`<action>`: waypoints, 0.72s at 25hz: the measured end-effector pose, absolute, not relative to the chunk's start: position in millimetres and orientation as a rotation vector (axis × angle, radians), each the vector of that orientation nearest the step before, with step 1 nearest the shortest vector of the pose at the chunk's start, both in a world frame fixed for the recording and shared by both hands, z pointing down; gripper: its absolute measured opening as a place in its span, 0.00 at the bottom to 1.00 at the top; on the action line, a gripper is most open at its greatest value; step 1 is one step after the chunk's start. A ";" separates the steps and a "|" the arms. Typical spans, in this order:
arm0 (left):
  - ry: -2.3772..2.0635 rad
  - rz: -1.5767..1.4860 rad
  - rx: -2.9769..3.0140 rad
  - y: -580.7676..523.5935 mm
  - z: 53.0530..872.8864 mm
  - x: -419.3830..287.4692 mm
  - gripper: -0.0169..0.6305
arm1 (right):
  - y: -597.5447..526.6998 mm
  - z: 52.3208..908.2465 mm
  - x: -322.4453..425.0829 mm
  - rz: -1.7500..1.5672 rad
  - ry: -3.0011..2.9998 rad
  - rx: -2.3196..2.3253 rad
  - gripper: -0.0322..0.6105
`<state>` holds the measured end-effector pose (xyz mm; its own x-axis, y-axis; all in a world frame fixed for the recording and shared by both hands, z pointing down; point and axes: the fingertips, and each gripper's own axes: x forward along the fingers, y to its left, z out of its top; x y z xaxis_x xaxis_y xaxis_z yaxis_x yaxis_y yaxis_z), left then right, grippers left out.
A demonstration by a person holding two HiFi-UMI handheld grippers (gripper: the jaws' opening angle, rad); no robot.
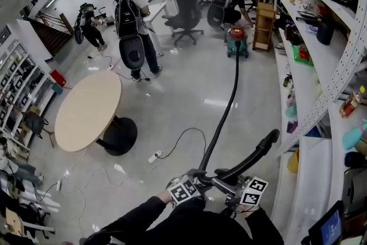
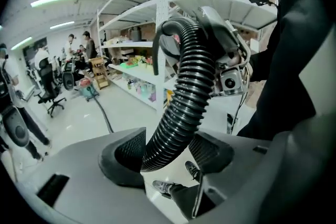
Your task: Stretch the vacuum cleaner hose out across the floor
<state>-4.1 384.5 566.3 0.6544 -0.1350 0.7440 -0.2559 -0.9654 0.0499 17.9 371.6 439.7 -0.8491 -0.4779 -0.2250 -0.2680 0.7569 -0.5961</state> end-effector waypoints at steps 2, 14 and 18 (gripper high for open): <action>-0.418 1.319 2.686 388.8 564.1 -11.7 0.41 | 381.4 443.0 22.3 -0.809 2.589 -0.620 0.32; -0.219 0.309 2.608 389.4 414.2 -10.6 0.41 | 399.5 483.8 -4.3 -0.582 3.077 -0.952 0.31; 0.006 0.226 2.669 403.5 383.0 -16.6 0.46 | 430.2 517.1 -78.6 -0.338 3.498 -0.841 0.31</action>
